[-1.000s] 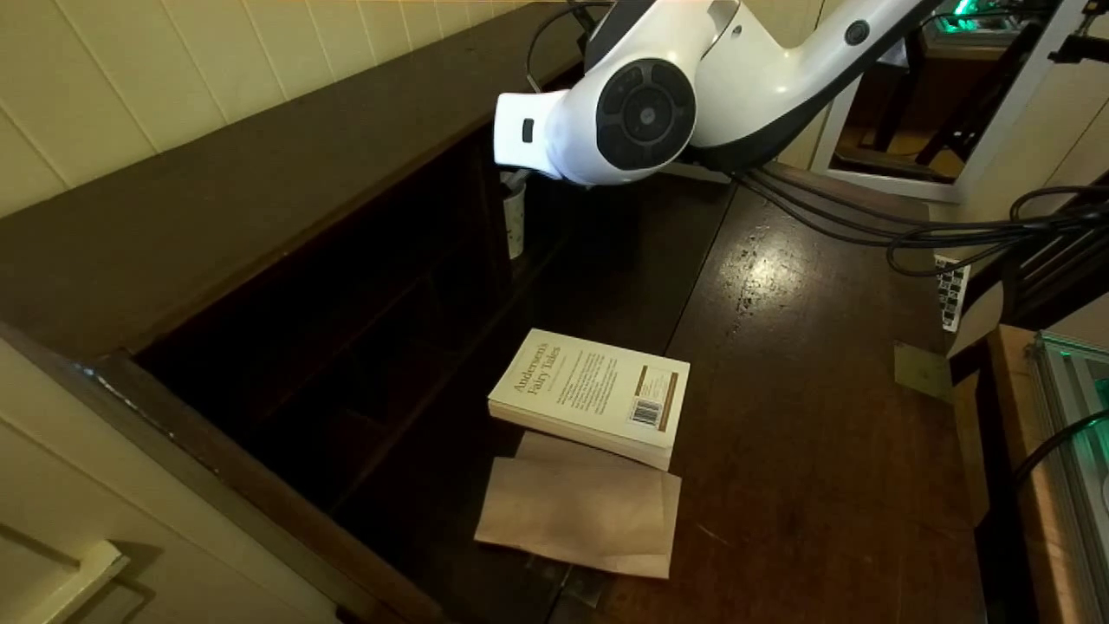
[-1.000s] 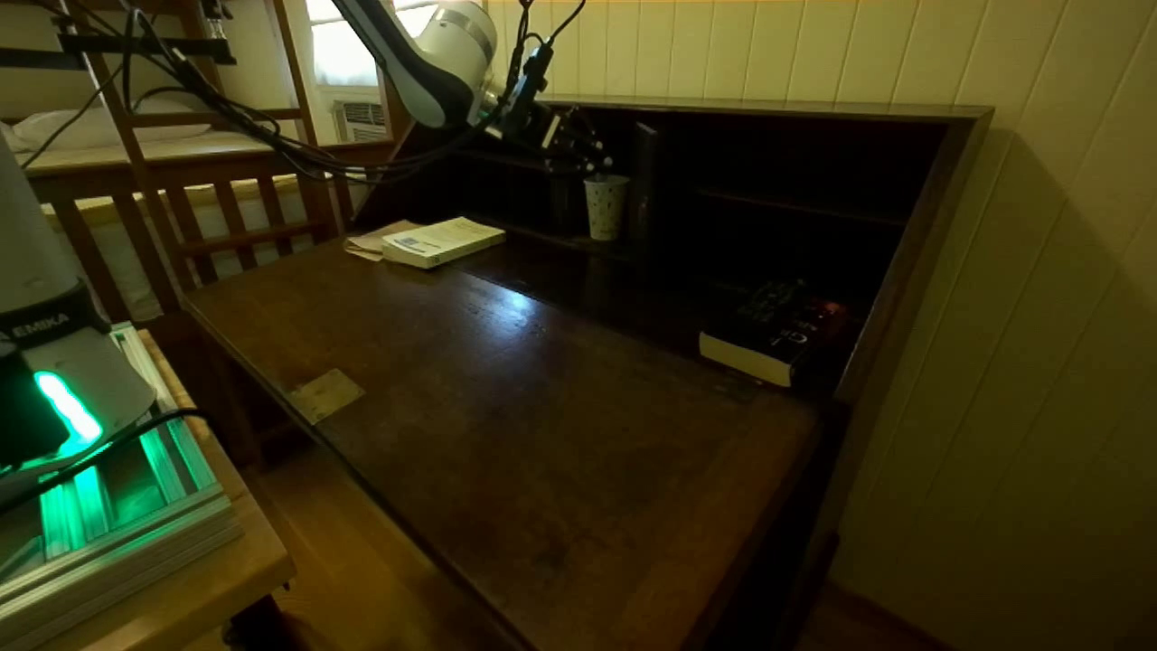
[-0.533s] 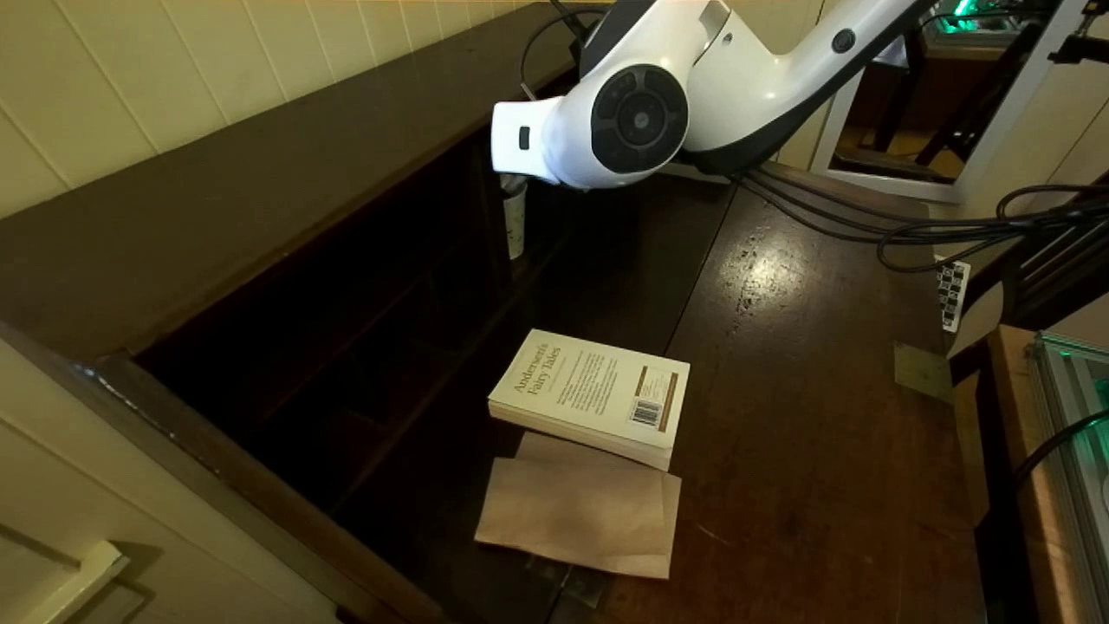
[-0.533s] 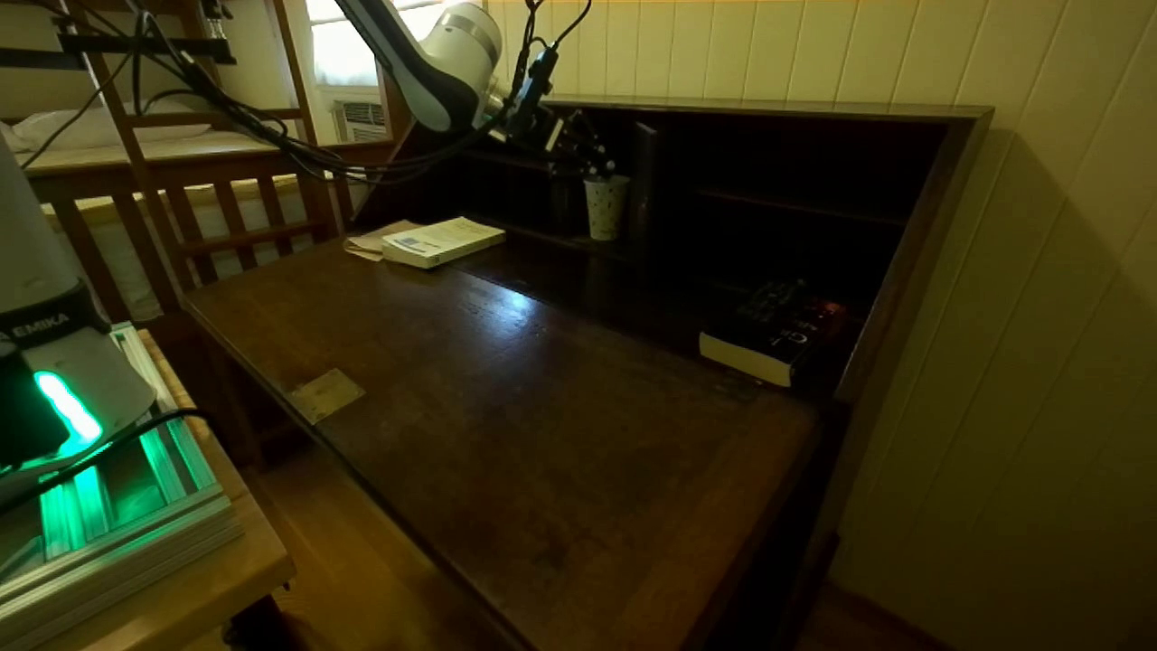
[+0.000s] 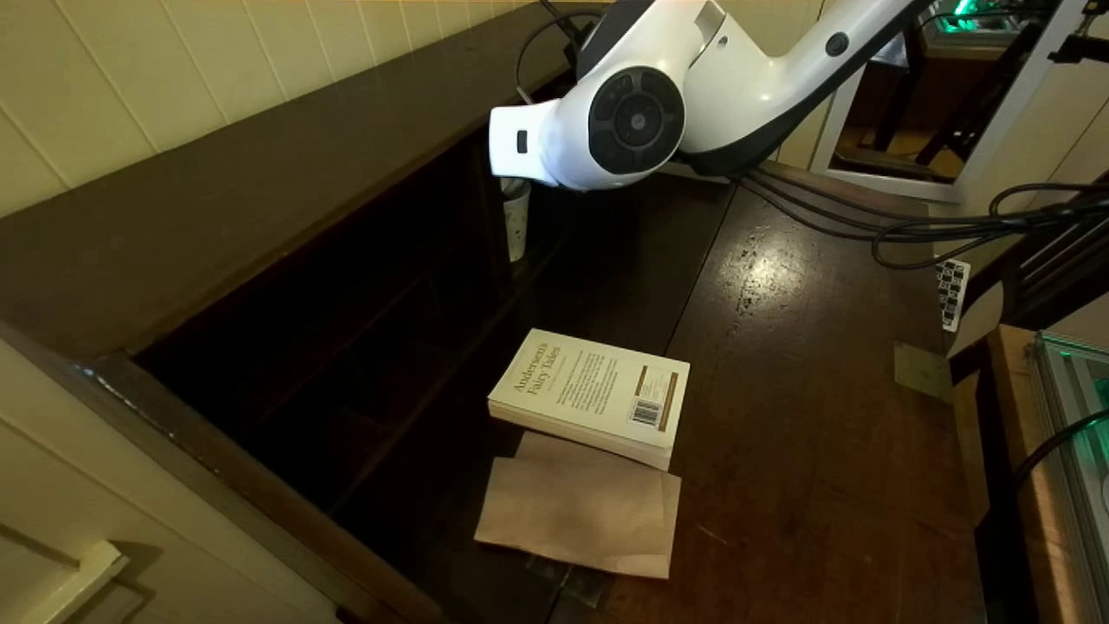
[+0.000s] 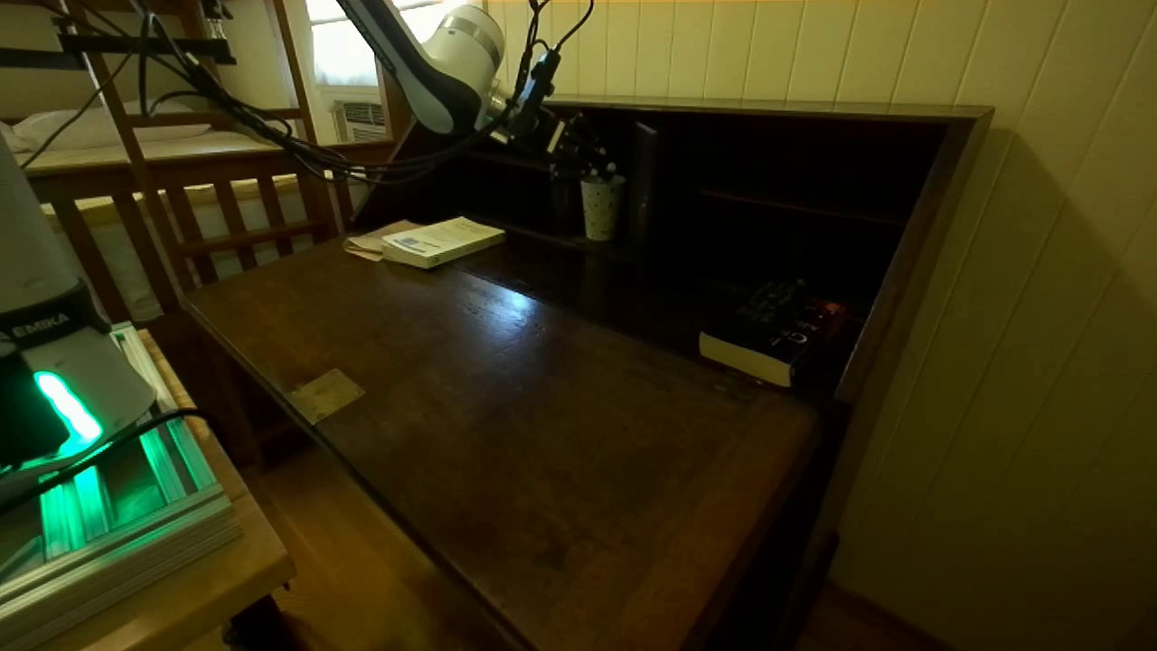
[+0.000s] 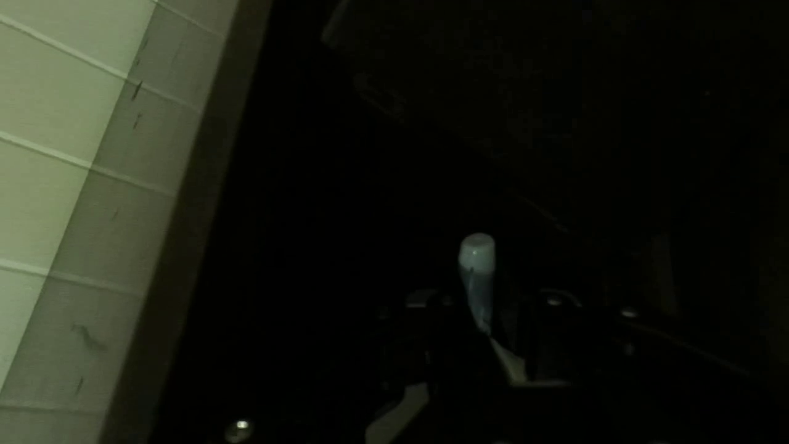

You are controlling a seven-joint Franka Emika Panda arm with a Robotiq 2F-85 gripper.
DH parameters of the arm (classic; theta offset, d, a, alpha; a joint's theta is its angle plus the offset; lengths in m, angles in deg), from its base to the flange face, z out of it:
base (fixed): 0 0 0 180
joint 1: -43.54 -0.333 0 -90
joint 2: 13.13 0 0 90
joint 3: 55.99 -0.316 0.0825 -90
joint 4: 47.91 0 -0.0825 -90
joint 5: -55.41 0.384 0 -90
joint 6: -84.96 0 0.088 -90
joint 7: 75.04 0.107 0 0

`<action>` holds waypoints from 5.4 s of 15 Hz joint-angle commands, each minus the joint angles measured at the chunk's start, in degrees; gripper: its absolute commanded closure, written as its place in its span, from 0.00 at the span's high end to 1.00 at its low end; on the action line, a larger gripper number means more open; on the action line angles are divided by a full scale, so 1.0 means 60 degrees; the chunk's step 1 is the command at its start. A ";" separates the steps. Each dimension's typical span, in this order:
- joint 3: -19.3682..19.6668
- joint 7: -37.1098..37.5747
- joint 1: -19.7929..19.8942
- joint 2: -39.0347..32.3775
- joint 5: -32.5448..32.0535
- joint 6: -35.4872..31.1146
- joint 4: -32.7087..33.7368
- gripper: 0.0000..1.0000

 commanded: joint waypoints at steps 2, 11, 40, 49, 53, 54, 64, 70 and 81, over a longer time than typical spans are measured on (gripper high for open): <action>-0.0156 -0.0021 0.0185 -0.0234 -0.0400 -0.0187 0.0416 0.31; -0.0197 0.0129 0.0146 -0.0291 -0.0336 -0.0068 0.0477 0.57; -0.0732 0.4723 0.0035 0.1172 0.4906 0.0735 -0.1143 0.00; -0.0151 0.7770 0.0259 0.2698 0.5886 -0.0740 -0.2637 0.00; 0.0252 0.9108 0.0584 0.3289 0.5345 -0.2154 -0.3210 0.41; 0.0372 0.9251 0.0663 0.3415 0.5153 -0.2607 -0.3324 0.47; 0.1357 0.8729 0.1531 0.3828 0.4936 -0.6316 -0.4092 1.00; 0.1679 0.7772 0.2161 0.3391 0.5380 -0.7963 -0.4165 1.00; 0.1595 0.5882 0.2707 0.2940 0.6731 -0.8404 -0.4485 1.00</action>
